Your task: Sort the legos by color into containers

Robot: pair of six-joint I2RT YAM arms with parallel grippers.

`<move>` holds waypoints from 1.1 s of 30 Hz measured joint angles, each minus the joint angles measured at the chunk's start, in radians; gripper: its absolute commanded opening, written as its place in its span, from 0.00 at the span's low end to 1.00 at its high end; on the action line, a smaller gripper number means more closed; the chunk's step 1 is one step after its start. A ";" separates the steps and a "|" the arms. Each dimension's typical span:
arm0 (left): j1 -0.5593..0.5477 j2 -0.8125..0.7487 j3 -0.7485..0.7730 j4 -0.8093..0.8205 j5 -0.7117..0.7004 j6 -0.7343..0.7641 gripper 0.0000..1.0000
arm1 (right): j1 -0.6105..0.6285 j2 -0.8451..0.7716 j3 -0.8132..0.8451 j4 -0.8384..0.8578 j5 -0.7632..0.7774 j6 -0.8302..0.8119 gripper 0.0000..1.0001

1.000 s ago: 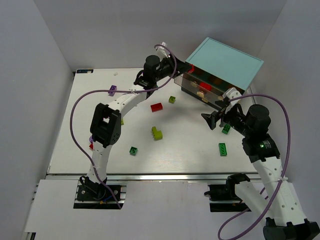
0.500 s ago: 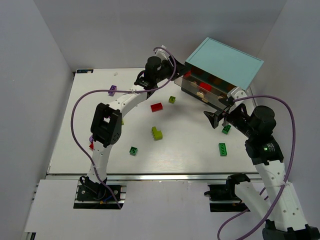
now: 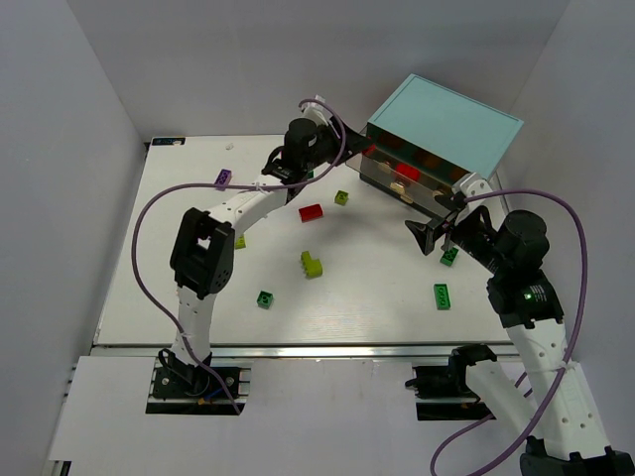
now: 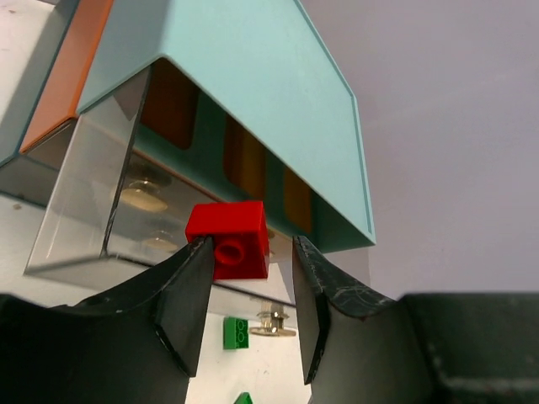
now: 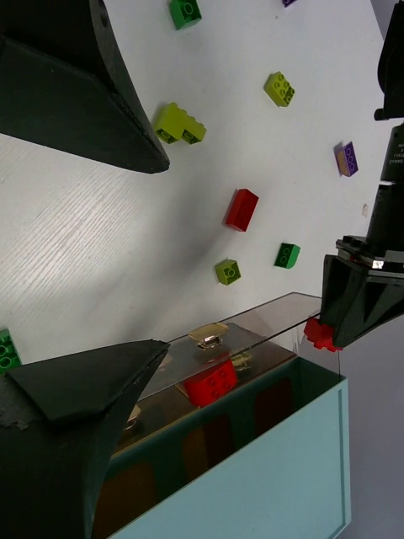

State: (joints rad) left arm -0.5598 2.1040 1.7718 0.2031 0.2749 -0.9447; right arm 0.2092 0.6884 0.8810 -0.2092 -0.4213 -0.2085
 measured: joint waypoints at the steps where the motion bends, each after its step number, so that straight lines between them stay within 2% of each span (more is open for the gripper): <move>1: 0.000 -0.013 -0.020 0.003 -0.005 0.002 0.54 | 0.000 -0.002 0.000 0.000 0.000 0.000 0.86; 9: 0.000 -0.061 -0.078 0.015 -0.033 0.005 0.63 | -0.006 -0.002 0.000 0.000 -0.008 0.011 0.86; 15: -0.001 -0.070 -0.083 0.010 -0.053 0.005 0.64 | -0.007 -0.002 0.000 0.000 -0.010 0.018 0.86; 17: -0.001 -0.072 -0.086 0.009 -0.057 0.006 0.59 | -0.009 -0.002 0.000 0.000 -0.013 0.018 0.86; 18: -0.001 -0.076 -0.092 0.008 -0.058 0.009 0.55 | -0.010 -0.002 -0.001 0.000 -0.016 0.018 0.86; 19: -0.001 -0.082 -0.100 0.006 -0.059 0.012 0.45 | -0.011 -0.002 -0.001 0.000 -0.025 0.015 0.85; 22: -0.001 -0.122 -0.157 -0.019 -0.067 0.040 0.35 | -0.013 0.002 -0.002 -0.007 -0.094 -0.024 0.83; 23: -0.001 -0.146 -0.185 -0.032 -0.073 0.054 0.28 | -0.013 0.008 -0.002 -0.017 -0.134 -0.051 0.81; 27: 0.002 -0.313 -0.344 -0.090 -0.106 0.127 0.19 | -0.010 0.054 -0.004 -0.060 -0.320 -0.187 0.70; 29: 0.008 -0.432 -0.431 -0.126 -0.134 0.167 0.16 | -0.002 0.097 -0.004 -0.077 -0.389 -0.246 0.61; 31: 0.008 -0.578 -0.514 -0.174 -0.174 0.211 0.14 | 0.013 0.145 -0.004 -0.082 -0.432 -0.291 0.55; 32: 0.008 -0.659 -0.555 -0.205 -0.203 0.230 0.14 | 0.026 0.181 -0.004 -0.082 -0.444 -0.312 0.55; 33: 0.010 -0.735 -0.587 -0.236 -0.227 0.243 0.25 | 0.045 0.217 -0.002 -0.082 -0.449 -0.331 0.56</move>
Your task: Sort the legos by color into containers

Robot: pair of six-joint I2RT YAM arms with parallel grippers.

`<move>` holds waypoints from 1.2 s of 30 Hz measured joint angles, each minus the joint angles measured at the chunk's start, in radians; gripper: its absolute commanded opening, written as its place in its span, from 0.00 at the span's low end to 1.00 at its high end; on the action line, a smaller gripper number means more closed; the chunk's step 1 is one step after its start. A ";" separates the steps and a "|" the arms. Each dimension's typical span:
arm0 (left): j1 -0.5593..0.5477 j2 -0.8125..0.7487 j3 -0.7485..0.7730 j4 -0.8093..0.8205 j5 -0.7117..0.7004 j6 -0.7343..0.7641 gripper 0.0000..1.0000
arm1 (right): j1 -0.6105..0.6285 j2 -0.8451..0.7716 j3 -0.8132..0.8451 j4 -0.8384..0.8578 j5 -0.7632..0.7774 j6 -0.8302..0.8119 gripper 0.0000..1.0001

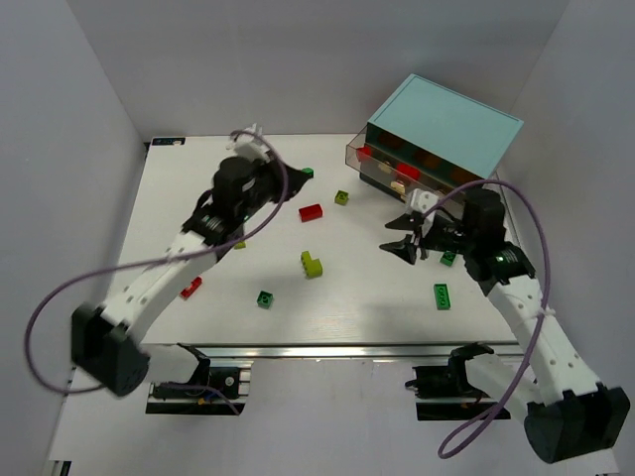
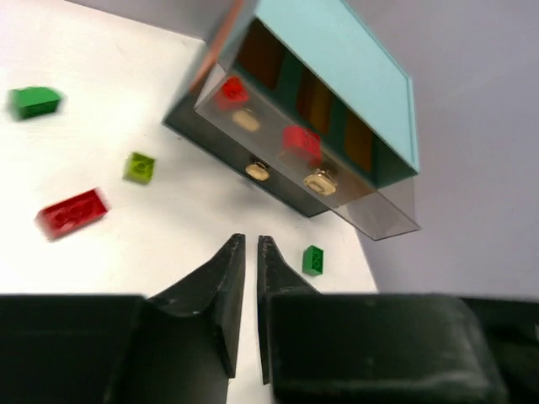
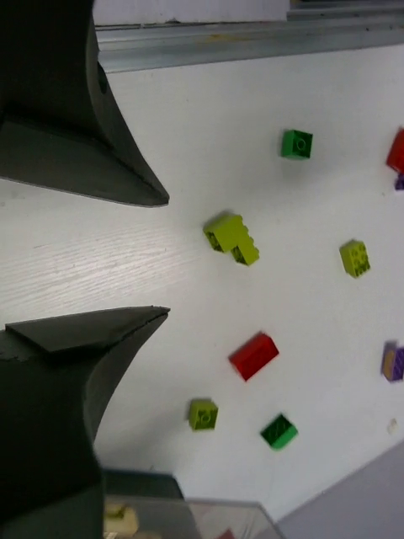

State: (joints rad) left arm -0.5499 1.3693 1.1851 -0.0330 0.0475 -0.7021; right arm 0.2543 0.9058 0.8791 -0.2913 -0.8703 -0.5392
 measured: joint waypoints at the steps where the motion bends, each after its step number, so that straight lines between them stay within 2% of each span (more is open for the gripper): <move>1: 0.003 -0.084 -0.044 -0.024 -0.027 0.015 0.37 | 0.024 0.036 0.002 -0.001 0.006 -0.018 0.65; 3: 0.006 -0.257 -0.135 -0.096 -0.095 0.031 0.61 | 0.100 0.126 0.031 -0.012 0.040 -0.058 0.75; 4: 0.007 -0.346 -0.181 -0.139 -0.134 0.030 0.76 | 0.146 0.175 0.059 -0.021 0.071 -0.086 0.85; 6: 0.010 -0.497 -0.261 -0.254 -0.229 0.026 0.93 | 0.241 0.284 0.135 -0.045 0.132 -0.143 0.89; 7: 0.010 -0.554 -0.285 -0.313 -0.267 0.026 0.97 | 0.276 0.342 0.177 -0.053 0.156 -0.175 0.89; 10: 0.012 -0.683 -0.333 -0.483 -0.365 -0.001 0.98 | 0.362 0.528 0.328 -0.084 0.213 -0.288 0.89; 14: 0.012 -0.798 -0.347 -0.665 -0.440 -0.035 0.98 | 0.399 0.764 0.518 -0.160 0.277 -0.467 0.89; 19: 0.006 -0.949 -0.414 -0.755 -0.507 -0.038 0.98 | 0.397 1.064 0.775 -0.248 0.357 -0.622 0.89; 24: 0.000 -1.049 -0.462 -0.784 -0.512 -0.018 0.98 | 0.394 1.297 1.062 -0.346 0.397 -0.699 0.89; 29: 0.000 -1.070 -0.473 -0.777 -0.507 0.000 0.98 | 0.394 1.425 1.220 -0.389 0.429 -0.728 0.89; 36: 0.000 -1.070 -0.484 -0.758 -0.498 0.019 0.98 | 0.394 1.512 1.246 -0.401 0.471 -0.736 0.89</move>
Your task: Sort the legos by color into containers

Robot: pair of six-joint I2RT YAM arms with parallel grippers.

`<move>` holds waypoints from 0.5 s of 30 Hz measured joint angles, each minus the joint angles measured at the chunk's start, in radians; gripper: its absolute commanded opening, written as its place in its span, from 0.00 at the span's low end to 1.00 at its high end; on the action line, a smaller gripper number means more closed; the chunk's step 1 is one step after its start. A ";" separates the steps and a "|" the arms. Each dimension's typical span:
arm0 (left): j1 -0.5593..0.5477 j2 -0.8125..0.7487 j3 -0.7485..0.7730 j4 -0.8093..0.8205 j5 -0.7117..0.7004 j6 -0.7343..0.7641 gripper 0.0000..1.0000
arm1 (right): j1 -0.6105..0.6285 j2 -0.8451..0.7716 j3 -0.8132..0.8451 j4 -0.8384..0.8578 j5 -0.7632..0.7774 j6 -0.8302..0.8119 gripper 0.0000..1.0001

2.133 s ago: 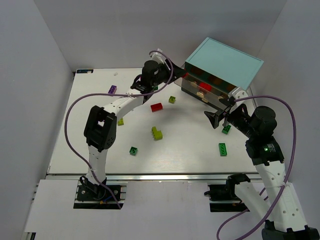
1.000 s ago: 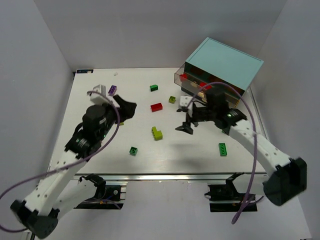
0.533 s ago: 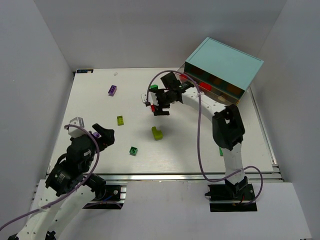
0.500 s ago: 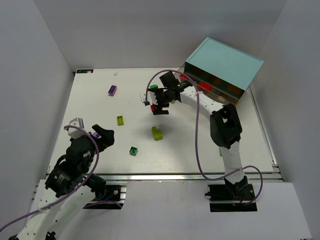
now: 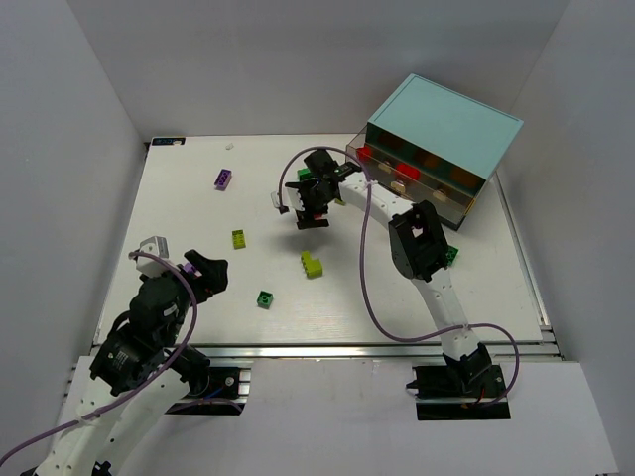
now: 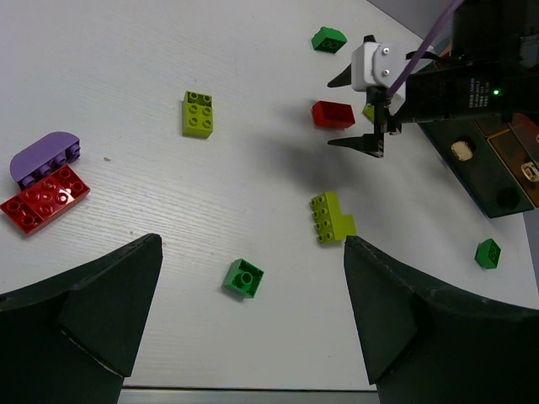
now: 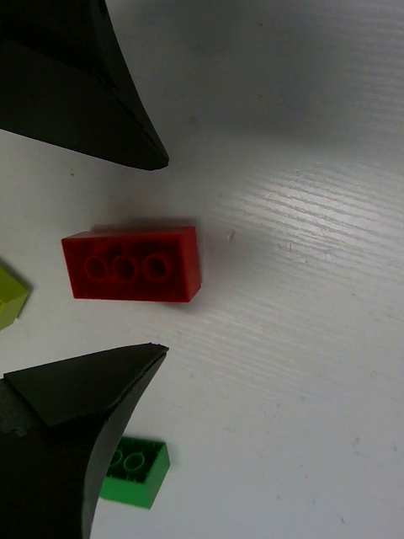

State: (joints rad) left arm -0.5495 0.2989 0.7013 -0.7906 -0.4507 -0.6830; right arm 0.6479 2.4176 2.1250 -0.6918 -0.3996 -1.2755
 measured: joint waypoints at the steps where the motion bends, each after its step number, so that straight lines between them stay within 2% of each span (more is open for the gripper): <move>1: 0.000 0.000 -0.002 0.003 0.003 0.003 0.98 | 0.000 0.010 0.000 0.002 0.006 0.001 0.89; 8: -0.001 -0.010 -0.006 0.006 0.018 0.010 0.98 | -0.006 0.069 0.077 0.031 0.042 0.025 0.86; 14: -0.001 -0.038 -0.006 0.007 0.018 0.010 0.98 | -0.016 0.084 0.091 0.027 0.053 0.030 0.72; 15: -0.001 -0.042 -0.006 0.008 0.018 0.010 0.98 | -0.018 0.084 0.091 0.018 0.052 0.025 0.66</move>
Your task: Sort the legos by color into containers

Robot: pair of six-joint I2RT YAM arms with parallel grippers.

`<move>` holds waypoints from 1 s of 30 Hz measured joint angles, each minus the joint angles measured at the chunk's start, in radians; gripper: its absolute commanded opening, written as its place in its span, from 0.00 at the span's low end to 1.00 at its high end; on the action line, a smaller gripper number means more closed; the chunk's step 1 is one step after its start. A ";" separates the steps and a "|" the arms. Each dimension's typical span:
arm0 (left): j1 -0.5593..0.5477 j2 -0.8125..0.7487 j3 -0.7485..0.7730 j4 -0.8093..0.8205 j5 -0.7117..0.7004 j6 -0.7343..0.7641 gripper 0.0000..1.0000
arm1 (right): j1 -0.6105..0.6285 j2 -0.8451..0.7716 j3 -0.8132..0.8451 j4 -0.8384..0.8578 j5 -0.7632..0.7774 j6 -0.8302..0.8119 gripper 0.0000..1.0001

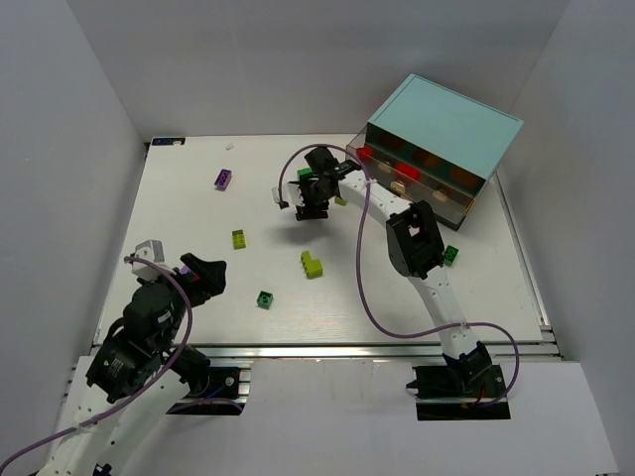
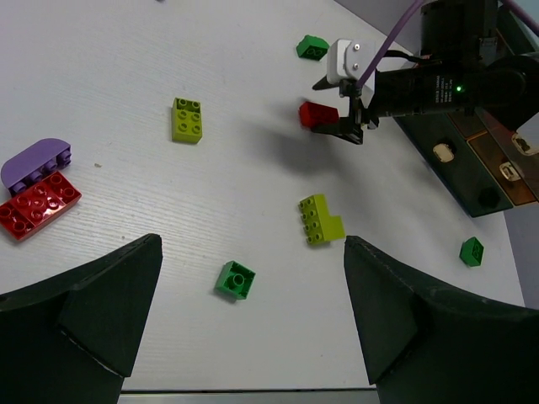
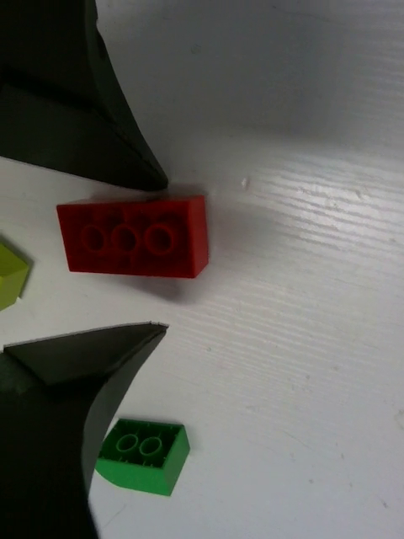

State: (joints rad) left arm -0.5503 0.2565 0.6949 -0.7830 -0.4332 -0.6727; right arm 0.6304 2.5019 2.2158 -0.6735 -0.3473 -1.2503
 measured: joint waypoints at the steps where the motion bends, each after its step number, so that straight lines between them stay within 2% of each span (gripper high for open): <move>1: 0.000 -0.005 0.000 0.000 0.000 0.000 0.98 | -0.002 0.000 0.000 -0.013 0.000 -0.010 0.62; 4: 0.000 -0.017 0.000 0.001 0.000 0.000 0.98 | -0.003 0.000 0.000 -0.056 -0.003 -0.041 0.48; 5: 0.000 -0.020 0.000 0.001 0.000 0.000 0.98 | -0.003 0.000 0.000 -0.072 -0.004 -0.053 0.39; 7: 0.000 -0.023 0.000 0.002 0.000 0.000 0.98 | -0.003 -0.002 0.000 -0.091 -0.003 -0.072 0.29; 8: 0.000 -0.024 0.000 0.002 0.000 0.000 0.98 | -0.003 -0.003 0.000 -0.100 -0.003 -0.075 0.20; 14: 0.000 -0.031 0.000 0.002 0.000 0.000 0.98 | 0.000 -0.049 -0.072 -0.116 -0.022 -0.076 0.01; 21: 0.000 -0.029 0.000 0.001 -0.002 -0.005 0.97 | 0.015 -0.298 -0.383 -0.128 -0.117 0.136 0.00; 26: 0.000 -0.027 0.000 0.002 -0.004 -0.008 0.97 | 0.013 -0.568 -0.410 -0.105 -0.249 0.372 0.00; 30: 0.000 -0.038 0.000 0.002 -0.004 -0.008 0.97 | -0.029 -0.858 -0.506 0.008 -0.245 0.551 0.00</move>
State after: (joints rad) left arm -0.5503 0.2184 0.6945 -0.7815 -0.4370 -0.6811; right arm 0.6018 1.6444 1.7100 -0.6651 -0.5926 -0.6991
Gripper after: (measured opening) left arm 0.974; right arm 0.435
